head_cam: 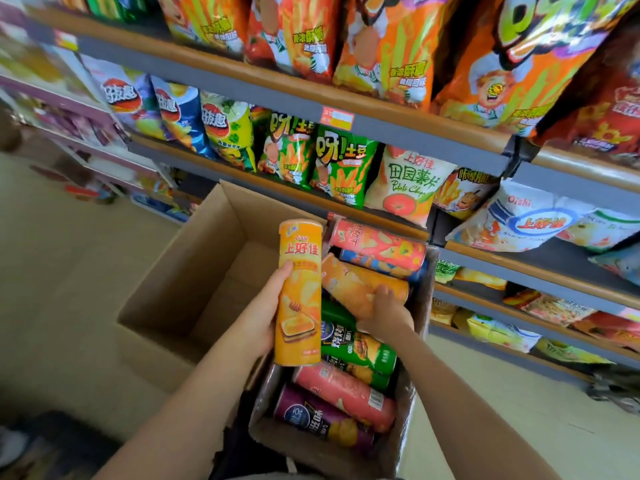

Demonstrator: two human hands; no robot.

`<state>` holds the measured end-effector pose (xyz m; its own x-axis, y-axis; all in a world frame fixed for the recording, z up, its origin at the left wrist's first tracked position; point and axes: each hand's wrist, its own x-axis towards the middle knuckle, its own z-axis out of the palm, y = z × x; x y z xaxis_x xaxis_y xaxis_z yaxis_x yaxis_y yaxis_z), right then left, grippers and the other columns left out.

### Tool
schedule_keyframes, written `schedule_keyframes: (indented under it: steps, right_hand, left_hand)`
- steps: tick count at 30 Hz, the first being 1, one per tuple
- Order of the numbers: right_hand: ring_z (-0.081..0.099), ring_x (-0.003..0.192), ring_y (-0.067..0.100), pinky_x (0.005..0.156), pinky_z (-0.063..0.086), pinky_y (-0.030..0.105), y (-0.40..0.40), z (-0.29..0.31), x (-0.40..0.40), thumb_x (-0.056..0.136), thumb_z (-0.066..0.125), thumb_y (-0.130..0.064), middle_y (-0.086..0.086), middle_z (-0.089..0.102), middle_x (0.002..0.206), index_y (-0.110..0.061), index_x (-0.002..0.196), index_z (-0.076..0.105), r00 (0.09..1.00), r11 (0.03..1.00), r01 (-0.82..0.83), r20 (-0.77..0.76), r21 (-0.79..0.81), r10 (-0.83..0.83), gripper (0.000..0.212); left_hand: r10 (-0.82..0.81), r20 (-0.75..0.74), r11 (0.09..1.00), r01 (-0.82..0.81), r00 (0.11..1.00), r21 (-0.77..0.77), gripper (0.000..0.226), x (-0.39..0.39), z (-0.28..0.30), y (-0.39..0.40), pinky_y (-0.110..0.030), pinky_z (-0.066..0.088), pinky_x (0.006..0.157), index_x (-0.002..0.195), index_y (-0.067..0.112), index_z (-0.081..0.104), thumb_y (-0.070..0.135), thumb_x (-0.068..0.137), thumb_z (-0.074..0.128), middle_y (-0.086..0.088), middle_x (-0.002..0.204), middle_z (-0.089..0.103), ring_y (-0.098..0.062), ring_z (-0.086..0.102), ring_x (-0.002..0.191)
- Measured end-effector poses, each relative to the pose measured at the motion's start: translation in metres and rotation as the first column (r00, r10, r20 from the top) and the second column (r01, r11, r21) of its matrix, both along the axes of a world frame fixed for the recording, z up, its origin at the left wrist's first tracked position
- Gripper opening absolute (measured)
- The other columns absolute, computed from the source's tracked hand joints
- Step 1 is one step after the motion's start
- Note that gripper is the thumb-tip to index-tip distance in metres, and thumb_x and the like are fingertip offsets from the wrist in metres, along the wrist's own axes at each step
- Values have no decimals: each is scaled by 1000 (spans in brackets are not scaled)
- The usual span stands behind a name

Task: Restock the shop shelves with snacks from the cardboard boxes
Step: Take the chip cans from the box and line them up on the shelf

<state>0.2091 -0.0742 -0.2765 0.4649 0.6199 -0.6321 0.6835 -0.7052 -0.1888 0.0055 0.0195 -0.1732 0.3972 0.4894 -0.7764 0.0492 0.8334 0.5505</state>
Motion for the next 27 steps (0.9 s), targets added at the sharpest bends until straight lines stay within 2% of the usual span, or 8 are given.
schedule_keyframes:
  steps: [2,4,7,9,12,17,22,27]
  right_hand:
    - [65,101,30,73,55,40,-2,11,-9,74,80,-42,11,61,118,-8,139,28,986,996,80,-147,33,-74,90]
    - [67,93,27,79,58,45,-12,23,-14,74,80,-41,8,65,109,-16,138,29,864,939,331,-430,94,-261,85]
    - [69,101,23,86,58,43,-28,50,-23,72,79,-43,2,67,118,-24,151,28,431,704,710,-802,19,-414,96]
    - [71,96,23,76,59,39,-36,63,-28,75,69,-46,5,71,114,-22,144,43,134,576,811,-924,-104,-357,78]
    - [72,87,28,74,58,39,-43,77,-35,64,77,-53,14,73,103,-10,132,56,-78,472,860,-966,-191,-248,83]
    - [70,74,32,66,58,39,-36,118,-39,43,88,-58,18,72,92,-6,112,67,-92,439,893,-995,-104,-48,89]
    - [73,89,25,76,61,41,-18,202,-31,34,91,-69,11,75,104,-10,130,55,161,400,903,-987,157,24,119]
    - [74,89,23,74,60,39,2,304,-14,35,94,-61,9,75,104,-13,128,56,337,292,881,-927,373,167,112]
  left_hand:
    - [15,-15,1000,-15,1000,14,50,-1,-3,3,-38,55,72,111,15,67,59,94,50,-12,86,77,-25,73,75]
    - [35,-15,999,-35,999,17,47,-1,-10,6,-39,53,71,104,17,67,59,95,48,-10,84,77,-23,74,69]
    - [18,-21,1000,-18,1000,6,55,3,-20,11,-41,54,76,112,17,67,65,93,47,-12,92,77,-25,75,76]
    - [-29,-13,999,29,999,-22,65,10,-25,11,-43,55,82,123,16,65,69,90,46,-15,104,75,-30,73,90]
    - [-100,11,994,100,995,-35,62,24,-22,8,-44,55,86,128,21,62,68,90,47,-13,111,74,-29,72,99]
    - [-258,53,966,256,965,43,44,36,28,14,-37,56,73,109,19,67,57,94,49,-9,92,78,-22,75,77]
    - [-346,111,915,309,932,260,40,41,127,38,-35,57,62,105,17,63,46,78,63,-6,76,77,-21,74,64]
    - [-348,317,861,167,882,480,48,58,229,56,-32,59,52,108,21,65,46,67,63,-5,86,77,-19,75,69]
